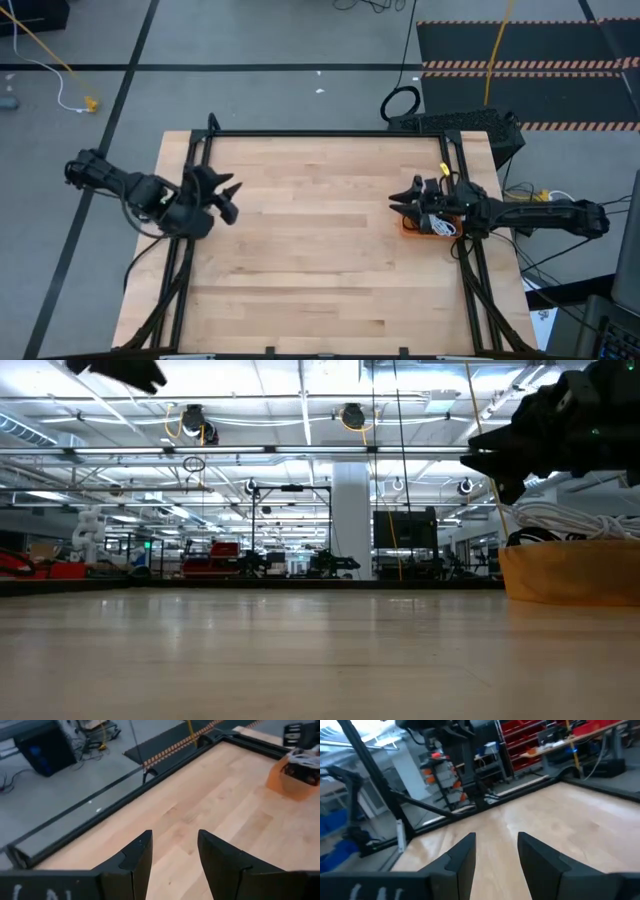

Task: Pick and place USB-C Cables
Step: Return to Home Position

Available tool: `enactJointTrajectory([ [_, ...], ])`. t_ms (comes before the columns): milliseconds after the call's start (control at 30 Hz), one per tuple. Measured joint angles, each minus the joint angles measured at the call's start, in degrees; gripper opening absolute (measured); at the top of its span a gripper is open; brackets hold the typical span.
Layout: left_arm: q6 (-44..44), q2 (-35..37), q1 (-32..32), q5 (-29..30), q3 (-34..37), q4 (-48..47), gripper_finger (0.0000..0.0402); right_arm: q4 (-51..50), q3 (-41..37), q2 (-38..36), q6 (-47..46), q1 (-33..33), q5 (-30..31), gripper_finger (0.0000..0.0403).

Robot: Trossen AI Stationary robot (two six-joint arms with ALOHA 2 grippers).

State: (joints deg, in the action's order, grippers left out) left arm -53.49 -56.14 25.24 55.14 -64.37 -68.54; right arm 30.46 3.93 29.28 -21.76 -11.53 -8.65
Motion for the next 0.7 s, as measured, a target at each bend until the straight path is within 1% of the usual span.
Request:
enactJointTrajectory([
  [100,-9.1,1.9,2.9,2.4,5.5,-2.0,0.0161,2.6,-1.7,0.1,-1.7,0.0,-0.5,0.0139],
  [200,-18.4,4.2,5.3,4.4,12.4,-1.7,0.0161,2.4,-2.2,0.0,-1.8,0.0,-0.4,0.0139],
  [300,-27.0,5.7,7.1,4.5,19.1,-1.2,0.0161,2.0,-2.3,0.0,-1.7,0.0,-0.4,0.0139],
  [367,-31.2,6.3,8.3,4.5,23.0,0.2,0.0161,2.0,-2.3,0.0,-1.6,0.0,-0.4,0.0139],
  [533,-36.5,6.7,10.6,4.6,31.5,7.9,0.0161,1.6,-2.4,0.0,-1.6,0.0,-0.4,0.0139],
  [700,-36.5,6.7,11.9,4.6,39.3,21.1,0.0161,0.5,-2.4,0.0,-1.6,0.0,-0.4,0.0139],
])
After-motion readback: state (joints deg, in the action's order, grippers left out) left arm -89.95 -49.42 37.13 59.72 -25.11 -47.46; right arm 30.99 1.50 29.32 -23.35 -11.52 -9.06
